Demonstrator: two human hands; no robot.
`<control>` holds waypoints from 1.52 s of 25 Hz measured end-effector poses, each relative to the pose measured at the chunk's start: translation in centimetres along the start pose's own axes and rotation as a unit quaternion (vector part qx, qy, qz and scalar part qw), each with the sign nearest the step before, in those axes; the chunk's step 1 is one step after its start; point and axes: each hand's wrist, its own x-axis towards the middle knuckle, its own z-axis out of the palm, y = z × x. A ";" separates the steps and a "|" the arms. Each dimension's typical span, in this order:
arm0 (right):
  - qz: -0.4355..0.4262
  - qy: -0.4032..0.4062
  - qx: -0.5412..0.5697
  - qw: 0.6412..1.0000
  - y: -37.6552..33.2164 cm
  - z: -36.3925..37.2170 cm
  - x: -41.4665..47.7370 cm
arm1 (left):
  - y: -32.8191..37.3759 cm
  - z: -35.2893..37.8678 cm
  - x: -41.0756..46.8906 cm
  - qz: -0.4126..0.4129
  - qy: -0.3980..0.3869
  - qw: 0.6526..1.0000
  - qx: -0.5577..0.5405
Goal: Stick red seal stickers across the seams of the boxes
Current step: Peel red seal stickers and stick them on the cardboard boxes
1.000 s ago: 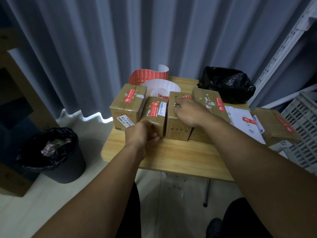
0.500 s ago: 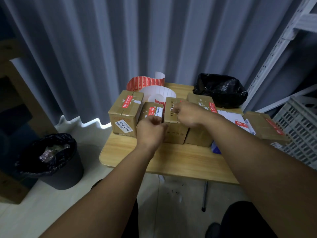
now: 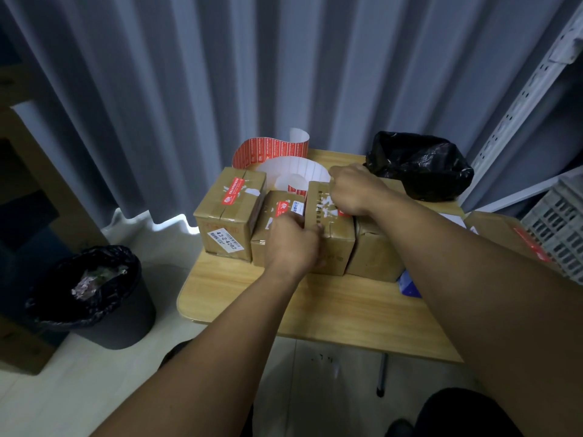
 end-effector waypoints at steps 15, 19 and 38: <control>0.011 0.046 0.140 0.989 -1.3 -4.9 -4.1 | 2.0 -2.4 -5.4 -0.026 -0.037 0.989 -0.137; -0.002 0.062 0.163 0.985 -1.8 -7.1 -6.4 | 3.3 -3.4 -7.3 0.001 -0.028 0.992 -0.125; 0.061 -0.021 0.219 0.974 1.9 -7.3 -16.1 | 4.3 -5.2 -10.3 0.077 0.007 0.997 0.021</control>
